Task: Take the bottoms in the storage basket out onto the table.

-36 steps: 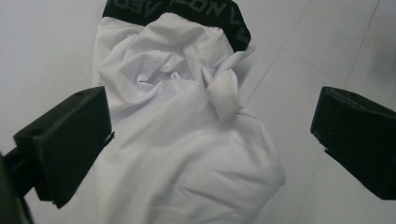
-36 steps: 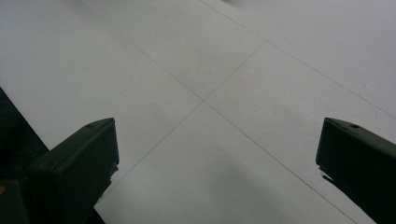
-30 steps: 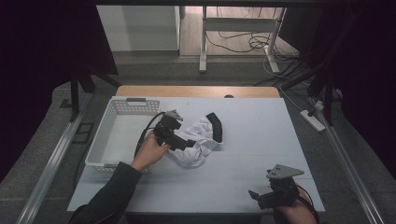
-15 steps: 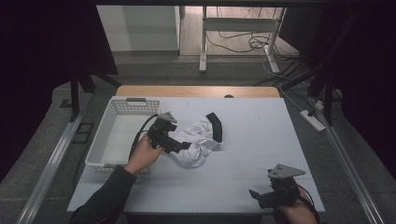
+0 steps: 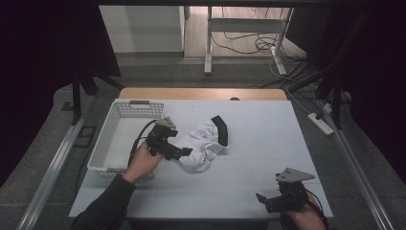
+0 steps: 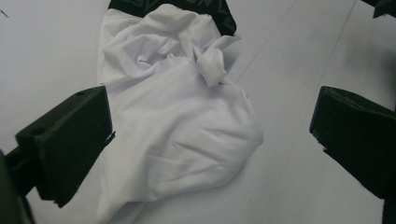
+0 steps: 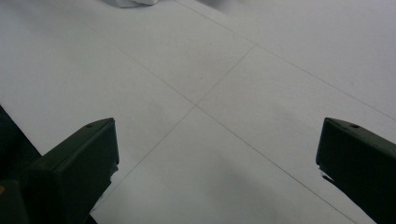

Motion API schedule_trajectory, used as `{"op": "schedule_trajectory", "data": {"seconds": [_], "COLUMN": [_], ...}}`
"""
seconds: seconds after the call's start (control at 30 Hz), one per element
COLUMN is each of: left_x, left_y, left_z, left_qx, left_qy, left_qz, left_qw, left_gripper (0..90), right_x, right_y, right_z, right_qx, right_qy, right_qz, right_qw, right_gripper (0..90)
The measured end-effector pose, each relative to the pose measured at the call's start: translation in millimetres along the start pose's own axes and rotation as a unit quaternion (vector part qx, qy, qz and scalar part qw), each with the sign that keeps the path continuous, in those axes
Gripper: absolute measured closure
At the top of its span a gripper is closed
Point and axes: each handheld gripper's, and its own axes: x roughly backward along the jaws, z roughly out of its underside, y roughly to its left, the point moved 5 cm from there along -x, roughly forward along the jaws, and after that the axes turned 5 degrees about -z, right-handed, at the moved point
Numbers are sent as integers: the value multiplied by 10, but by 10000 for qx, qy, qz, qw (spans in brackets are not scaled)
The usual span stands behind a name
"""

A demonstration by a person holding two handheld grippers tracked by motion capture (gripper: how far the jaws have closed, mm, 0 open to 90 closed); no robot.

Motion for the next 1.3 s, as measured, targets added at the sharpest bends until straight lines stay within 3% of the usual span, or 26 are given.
{"op": "schedule_trajectory", "data": {"seconds": [0.63,1.3], "left_x": [263,472], "left_y": [21,34], "left_z": [231,516], "left_qx": [250,485], "left_qy": [-235,-308], "left_qz": [-18,-155], "left_qw": [9994,9982], "left_gripper": [5,6], "right_x": [12,11], "right_y": [-10,-10], "right_z": [-2,-3], "right_qx": [-65,-68], "right_qy": [-60,-59], "right_qz": [12,21], "right_qw": [10000,10000], "right_gripper": [0,0]}}
